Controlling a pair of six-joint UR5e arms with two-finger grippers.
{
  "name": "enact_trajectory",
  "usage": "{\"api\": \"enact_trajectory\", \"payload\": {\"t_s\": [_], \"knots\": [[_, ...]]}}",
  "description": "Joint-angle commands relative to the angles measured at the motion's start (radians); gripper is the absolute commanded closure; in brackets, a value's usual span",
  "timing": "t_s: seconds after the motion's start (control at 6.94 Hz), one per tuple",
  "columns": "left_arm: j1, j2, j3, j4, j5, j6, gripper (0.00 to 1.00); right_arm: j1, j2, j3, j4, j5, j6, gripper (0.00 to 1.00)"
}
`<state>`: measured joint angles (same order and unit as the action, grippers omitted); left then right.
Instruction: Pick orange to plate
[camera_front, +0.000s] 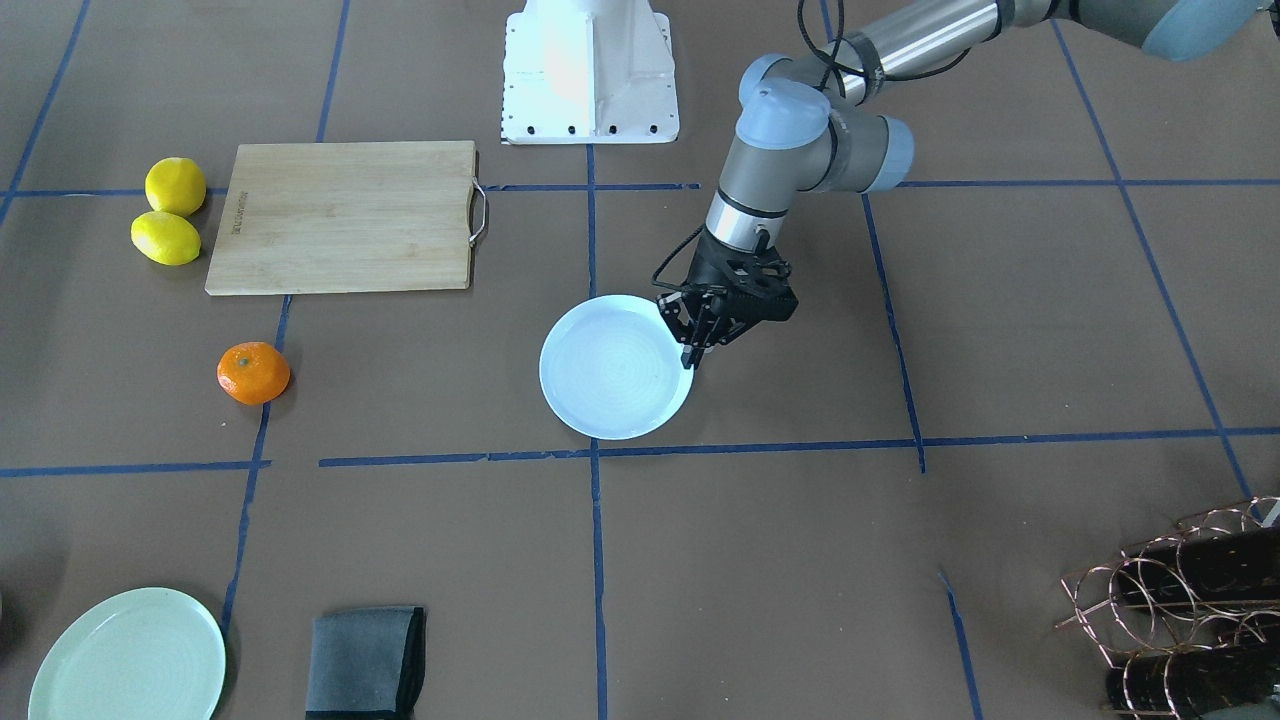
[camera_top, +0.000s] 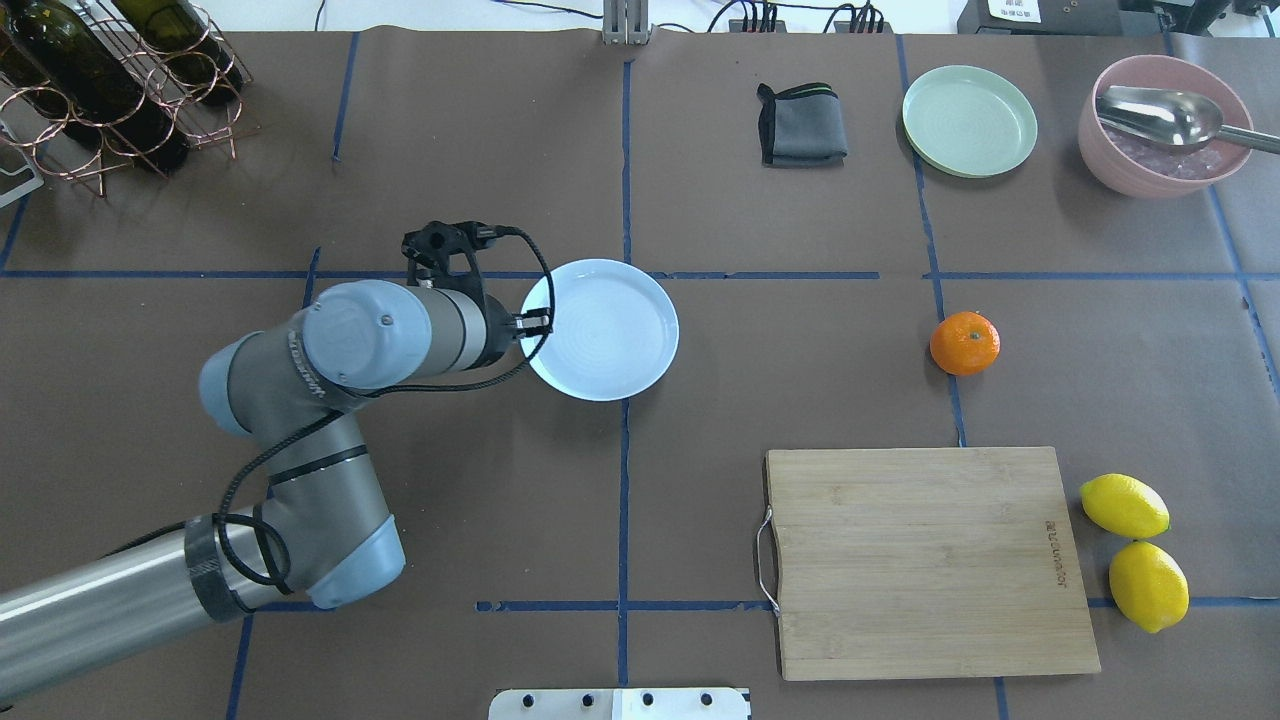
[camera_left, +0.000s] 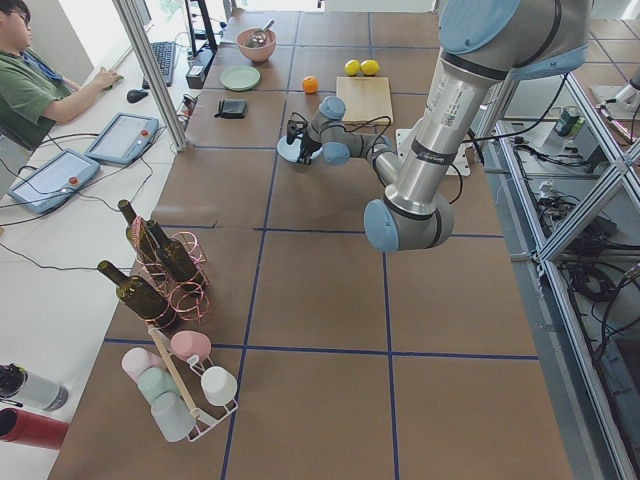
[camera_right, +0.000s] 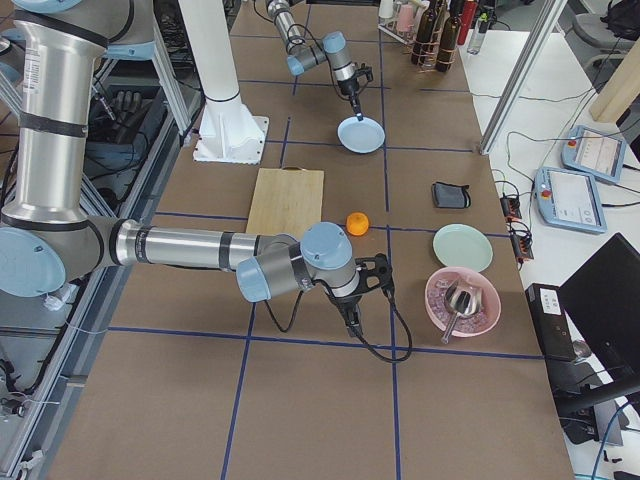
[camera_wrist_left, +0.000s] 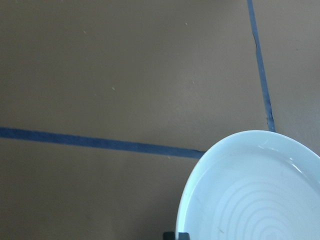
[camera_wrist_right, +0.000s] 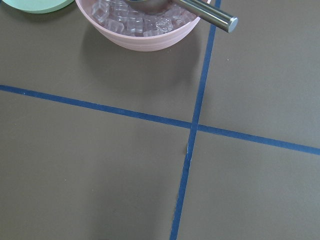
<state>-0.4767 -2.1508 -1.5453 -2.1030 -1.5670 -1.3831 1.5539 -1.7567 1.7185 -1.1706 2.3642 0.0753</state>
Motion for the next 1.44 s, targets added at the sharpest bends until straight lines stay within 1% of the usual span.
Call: {"api": "enact_trajectory", "payload": {"t_s": [0.0, 0.14, 0.29, 0.43, 0.58, 0.72, 0.86, 1.01, 1.15, 1.3], "knots": [[0.027, -0.024, 0.031, 0.005, 0.019, -0.010, 1.00, 0.000, -0.001, 0.001, 0.000, 0.001, -0.003, 0.00], [0.027, -0.024, 0.031, 0.005, 0.019, -0.007, 0.75, 0.000, -0.001, 0.001, 0.000, 0.001, -0.005, 0.00], [0.027, -0.023, 0.030, 0.005, 0.019, 0.004, 0.01, 0.000, -0.001, 0.000, -0.001, 0.004, -0.002, 0.00], [0.024, -0.015, 0.014, 0.014, 0.013, 0.048, 0.00, 0.000, -0.001, 0.001, 0.000, 0.004, -0.002, 0.00], [-0.002, -0.012, -0.043, 0.099, 0.009, 0.167, 0.00, -0.003, 0.003, 0.007, -0.001, 0.003, -0.017, 0.00], [-0.058, 0.021, -0.127, 0.242, -0.063, 0.299, 0.00, -0.029, 0.008, 0.010, -0.001, 0.003, -0.014, 0.00], [-0.165, 0.090, -0.245, 0.339, -0.162, 0.493, 0.00, -0.034, 0.016, 0.013, -0.001, 0.003, -0.011, 0.00], [-0.271, 0.153, -0.318, 0.392, -0.216, 0.694, 0.00, -0.037, 0.017, 0.013, -0.001, 0.004, -0.002, 0.00], [-0.389, 0.204, -0.328, 0.399, -0.287, 0.848, 0.00, -0.040, 0.017, 0.016, 0.000, 0.006, 0.001, 0.00], [-0.545, 0.268, -0.322, 0.399, -0.424, 0.998, 0.00, -0.043, 0.011, 0.013, 0.000, 0.023, 0.004, 0.00]]}}
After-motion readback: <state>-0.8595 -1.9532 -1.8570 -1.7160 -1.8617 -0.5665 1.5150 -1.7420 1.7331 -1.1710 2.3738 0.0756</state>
